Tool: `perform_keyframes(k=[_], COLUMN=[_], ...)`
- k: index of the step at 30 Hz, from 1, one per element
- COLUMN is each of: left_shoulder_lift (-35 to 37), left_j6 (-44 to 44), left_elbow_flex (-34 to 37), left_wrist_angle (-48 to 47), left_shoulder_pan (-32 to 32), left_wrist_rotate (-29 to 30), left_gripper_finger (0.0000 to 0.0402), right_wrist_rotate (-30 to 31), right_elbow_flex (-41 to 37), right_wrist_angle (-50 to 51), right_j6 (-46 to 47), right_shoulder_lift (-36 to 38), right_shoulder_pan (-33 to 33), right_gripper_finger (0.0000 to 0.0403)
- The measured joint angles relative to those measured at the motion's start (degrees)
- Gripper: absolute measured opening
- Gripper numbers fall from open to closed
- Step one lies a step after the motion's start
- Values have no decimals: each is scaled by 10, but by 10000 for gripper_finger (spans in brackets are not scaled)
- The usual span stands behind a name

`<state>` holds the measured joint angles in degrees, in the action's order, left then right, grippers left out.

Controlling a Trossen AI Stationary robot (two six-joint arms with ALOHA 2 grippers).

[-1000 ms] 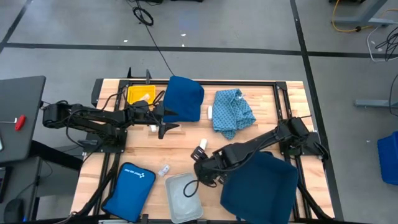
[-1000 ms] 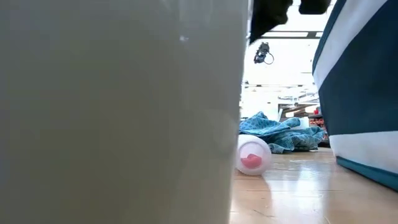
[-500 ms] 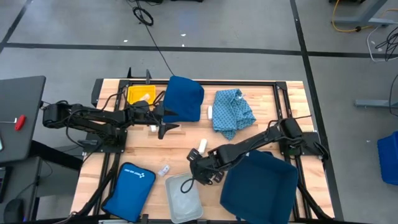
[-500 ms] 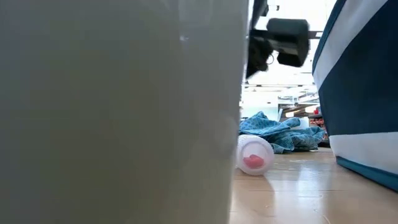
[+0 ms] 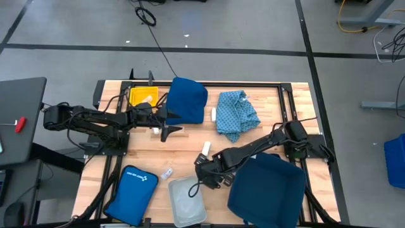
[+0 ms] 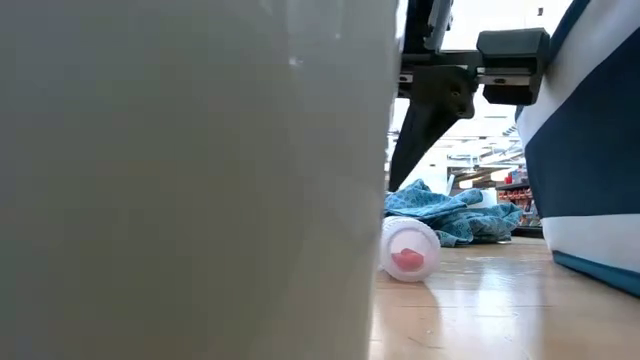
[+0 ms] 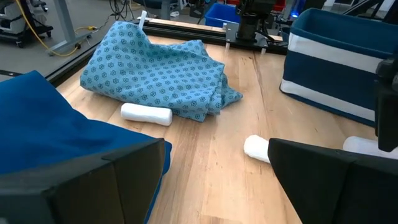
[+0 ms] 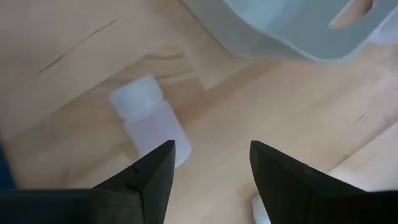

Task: Pick & place medical supplies in basket/bin
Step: Put the right white pill bottle into the yellow bin

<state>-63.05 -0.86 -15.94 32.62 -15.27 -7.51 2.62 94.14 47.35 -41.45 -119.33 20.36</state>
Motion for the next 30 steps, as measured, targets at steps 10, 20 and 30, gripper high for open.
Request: perform_keyframes(k=[10, 20, 30], left_shoulder_lift=[0, 0, 0], left_j6=[0, 2, 2], left_elbow_flex=[0, 0, 0], left_wrist_angle=[1, 1, 1], left_shoulder_pan=[0, 0, 0], left_wrist_rotate=[0, 0, 0], left_gripper_finger=[291, 291, 291], right_wrist_rotate=[-13, -41, -57], right_elbow_flex=[1, 1, 1], right_wrist_angle=[35, 31, 10], right_j6=[-22, -44, -44], right_shoulder_lift=[-20, -39, -46], right_shoulder_pan=[2, 3, 3], right_gripper_finger=[215, 215, 176])
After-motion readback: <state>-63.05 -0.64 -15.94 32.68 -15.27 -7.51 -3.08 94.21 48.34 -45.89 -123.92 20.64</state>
